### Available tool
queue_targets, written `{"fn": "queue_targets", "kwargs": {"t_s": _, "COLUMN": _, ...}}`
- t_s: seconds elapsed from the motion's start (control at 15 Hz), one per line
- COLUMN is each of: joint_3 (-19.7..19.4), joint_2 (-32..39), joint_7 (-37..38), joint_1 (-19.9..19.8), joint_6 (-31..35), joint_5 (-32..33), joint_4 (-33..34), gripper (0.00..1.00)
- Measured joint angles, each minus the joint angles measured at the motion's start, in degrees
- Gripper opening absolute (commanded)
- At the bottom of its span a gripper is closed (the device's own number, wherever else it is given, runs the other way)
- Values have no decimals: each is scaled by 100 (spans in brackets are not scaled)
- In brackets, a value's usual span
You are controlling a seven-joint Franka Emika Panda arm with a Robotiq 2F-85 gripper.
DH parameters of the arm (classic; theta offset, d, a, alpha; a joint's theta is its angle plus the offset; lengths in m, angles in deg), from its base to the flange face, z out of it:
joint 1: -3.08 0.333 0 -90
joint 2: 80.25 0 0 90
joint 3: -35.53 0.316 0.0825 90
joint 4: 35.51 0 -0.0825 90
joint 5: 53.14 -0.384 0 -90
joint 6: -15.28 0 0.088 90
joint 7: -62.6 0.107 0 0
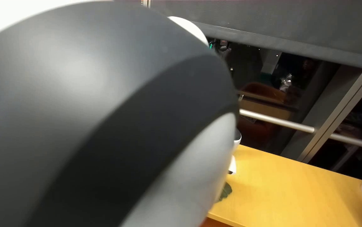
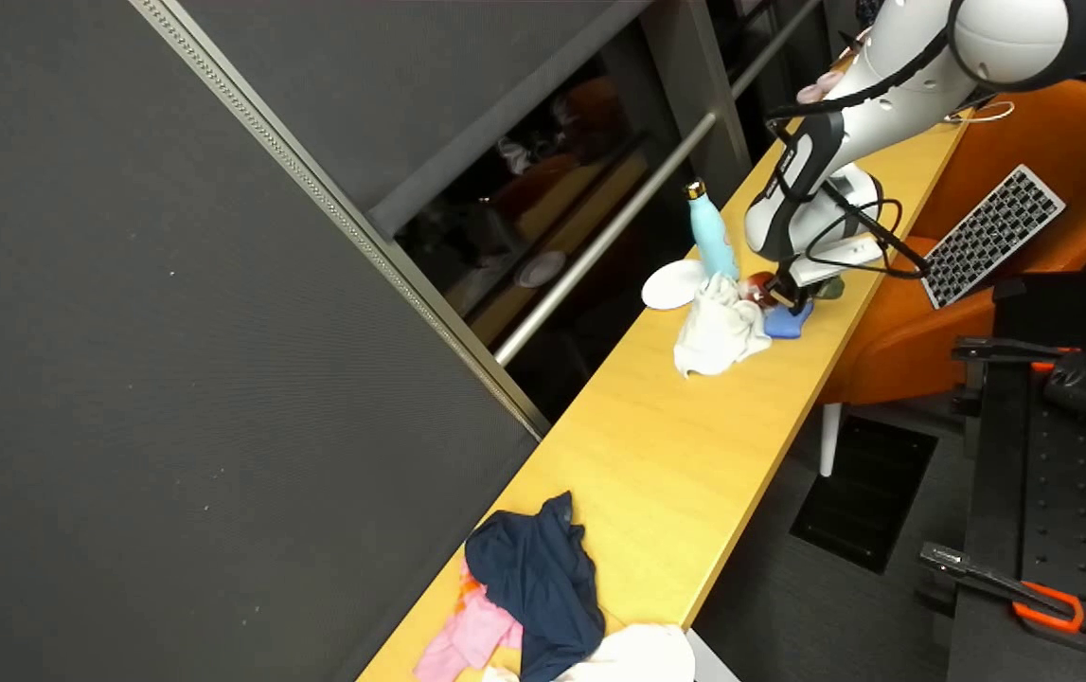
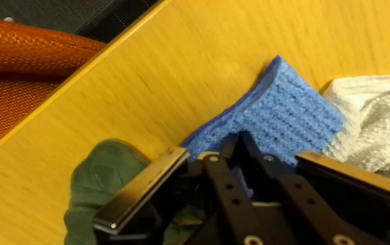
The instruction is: Use the blue sponge to wipe the table
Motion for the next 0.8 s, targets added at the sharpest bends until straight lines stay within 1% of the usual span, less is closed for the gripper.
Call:
{"fn": "queue_targets", "kwargs": {"t_s": 0.47, "joint_3": 81, "joint_2": 39, "joint_7": -53, "joint_1": 51, "joint_6": -1192, "joint_5": 2, "joint_4": 334, "gripper": 1}}
{"fn": "queue_targets", "kwargs": {"t_s": 0.67, "joint_3": 84, "joint_2": 176, "joint_7": -34, "joint_1": 286, "joint_6": -1656, "joint_5": 12, "joint_4": 672, "gripper": 1}}
{"fn": "queue_targets", "kwargs": {"t_s": 0.8, "joint_3": 78, "joint_2": 365, "joint_7": 67, "joint_1": 505, "joint_6": -2079, "joint_5": 71, "joint_4": 1088, "gripper": 1}}
